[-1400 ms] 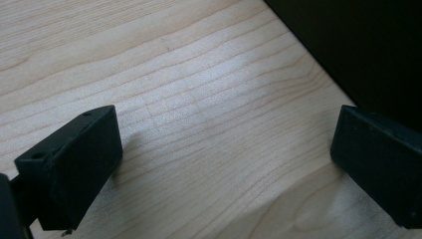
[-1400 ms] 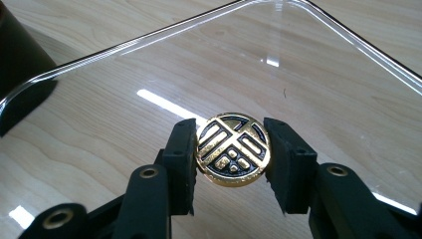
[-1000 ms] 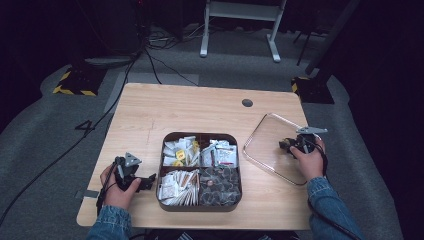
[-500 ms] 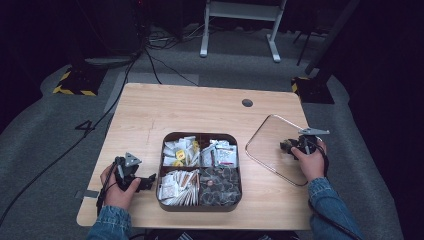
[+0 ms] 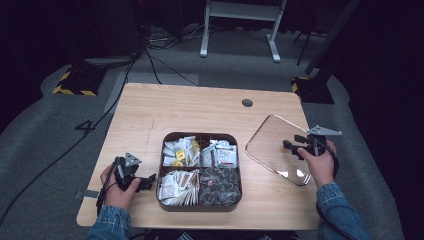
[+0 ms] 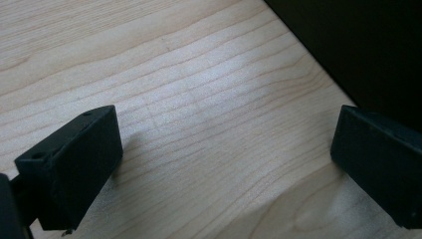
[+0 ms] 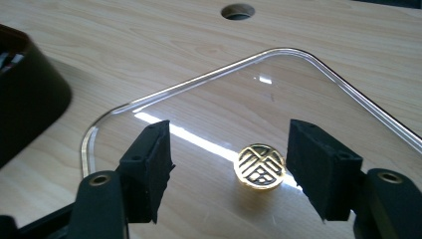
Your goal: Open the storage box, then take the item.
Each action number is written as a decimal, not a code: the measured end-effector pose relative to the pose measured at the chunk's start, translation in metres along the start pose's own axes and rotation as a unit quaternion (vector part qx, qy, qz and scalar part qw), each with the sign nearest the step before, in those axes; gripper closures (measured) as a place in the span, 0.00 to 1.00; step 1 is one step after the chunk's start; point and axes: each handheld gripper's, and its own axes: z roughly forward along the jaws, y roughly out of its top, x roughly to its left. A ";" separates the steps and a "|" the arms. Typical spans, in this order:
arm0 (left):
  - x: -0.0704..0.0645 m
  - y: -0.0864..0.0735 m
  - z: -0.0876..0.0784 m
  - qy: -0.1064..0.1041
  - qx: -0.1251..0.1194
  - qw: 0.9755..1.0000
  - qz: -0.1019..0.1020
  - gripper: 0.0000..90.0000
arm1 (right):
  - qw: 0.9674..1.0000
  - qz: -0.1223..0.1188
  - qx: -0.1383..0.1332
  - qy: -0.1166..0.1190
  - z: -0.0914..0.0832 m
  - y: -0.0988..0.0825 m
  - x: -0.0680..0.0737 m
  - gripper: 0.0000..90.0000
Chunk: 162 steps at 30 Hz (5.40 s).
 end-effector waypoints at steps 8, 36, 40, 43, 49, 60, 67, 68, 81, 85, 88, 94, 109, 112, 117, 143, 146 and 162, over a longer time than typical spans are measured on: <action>-0.001 0.000 0.000 0.001 0.000 1.000 -0.002 0.00 | 0.998 0.005 -0.025 0.049 -0.030 -0.010 0.022 0.54; 0.000 0.001 0.001 -0.001 0.001 1.000 0.001 0.00 | 0.982 -0.129 0.041 0.131 -0.005 -0.052 0.096 0.64; 0.000 0.001 0.001 -0.001 0.000 1.000 0.000 0.00 | 0.978 -0.155 0.051 0.129 0.003 -0.057 0.103 0.66; 0.000 0.001 0.001 -0.001 0.000 1.000 0.000 0.00 | 0.976 -0.163 0.058 0.129 0.006 -0.059 0.106 0.66; 0.000 0.002 0.001 -0.001 0.001 1.000 -0.001 0.00 | 0.976 -0.164 0.052 0.135 0.014 -0.066 0.111 0.63; 0.000 0.002 0.001 -0.001 0.001 1.000 -0.001 0.00 | 0.977 -0.156 0.049 0.140 0.017 -0.066 0.112 0.58; -0.001 0.003 0.003 0.000 0.000 1.000 -0.002 0.00 | 0.977 -0.153 0.049 0.142 0.017 -0.066 0.111 0.59; -0.001 0.003 0.003 0.000 0.000 1.000 -0.002 0.00 | 0.977 -0.152 0.049 0.143 0.017 -0.066 0.111 0.59; -0.001 0.003 0.003 0.002 0.000 1.000 -0.002 0.00 | 0.978 -0.151 0.049 0.135 0.018 -0.066 0.115 0.55; -0.001 0.003 0.003 0.002 0.000 1.000 -0.002 0.00 | 0.978 -0.152 0.049 0.135 0.020 -0.065 0.117 0.55; -0.001 0.003 0.003 0.001 0.000 1.000 -0.002 0.00 | 0.978 -0.143 0.050 0.143 0.020 -0.065 0.119 0.55; -0.001 0.003 0.003 0.001 0.000 1.000 -0.001 0.00 | 0.982 -0.098 0.049 0.157 0.016 -0.056 0.120 0.60; 0.000 0.003 0.003 -0.005 0.002 1.000 0.002 0.00 | 0.984 -0.059 0.020 0.170 0.001 -0.011 0.128 0.67; 0.001 0.003 0.003 -0.008 0.000 1.000 0.006 0.00 | 0.982 -0.066 0.020 0.179 0.002 -0.001 0.135 0.66; 0.001 0.003 0.002 -0.007 0.000 1.000 0.006 0.00 | 0.977 -0.077 0.019 0.196 0.006 0.017 0.148 0.66; 0.001 0.004 0.003 -0.008 0.001 1.000 0.008 0.00 | 0.968 -0.097 0.093 0.214 0.074 0.051 0.204 0.66; 0.002 0.004 0.003 -0.009 0.001 1.000 0.009 0.00 | 0.967 -0.095 0.098 0.216 0.081 0.051 0.209 0.66; 0.002 0.004 0.004 -0.009 0.001 1.000 0.009 0.00 | 0.963 -0.088 0.131 0.217 0.105 0.050 0.225 0.80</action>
